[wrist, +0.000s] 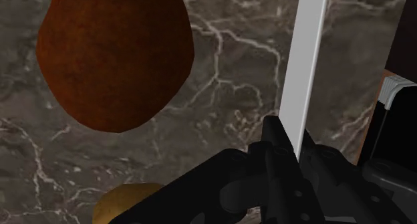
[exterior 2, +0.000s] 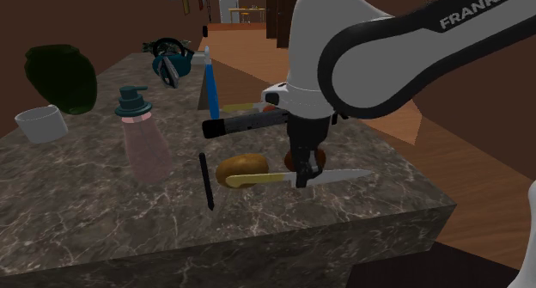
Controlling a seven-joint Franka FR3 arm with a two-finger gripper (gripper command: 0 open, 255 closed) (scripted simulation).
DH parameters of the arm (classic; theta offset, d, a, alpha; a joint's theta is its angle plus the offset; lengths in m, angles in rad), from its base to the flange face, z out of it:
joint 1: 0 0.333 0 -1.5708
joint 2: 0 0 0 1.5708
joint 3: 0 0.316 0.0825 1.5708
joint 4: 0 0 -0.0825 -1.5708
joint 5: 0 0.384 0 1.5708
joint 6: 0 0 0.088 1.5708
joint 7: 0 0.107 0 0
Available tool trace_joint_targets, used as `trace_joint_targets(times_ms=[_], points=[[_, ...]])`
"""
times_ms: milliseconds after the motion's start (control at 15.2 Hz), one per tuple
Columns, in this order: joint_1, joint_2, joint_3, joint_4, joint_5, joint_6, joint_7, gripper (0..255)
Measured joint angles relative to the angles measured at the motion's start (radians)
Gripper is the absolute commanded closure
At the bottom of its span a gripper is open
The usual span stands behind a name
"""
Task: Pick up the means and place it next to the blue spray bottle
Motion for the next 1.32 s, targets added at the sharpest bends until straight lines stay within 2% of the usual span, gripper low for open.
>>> trace_joint_targets(times_ms=[1320], points=[[0.002, -0.097, 0.039, 0.2, 0.011, -0.297, 0.008, 255]])
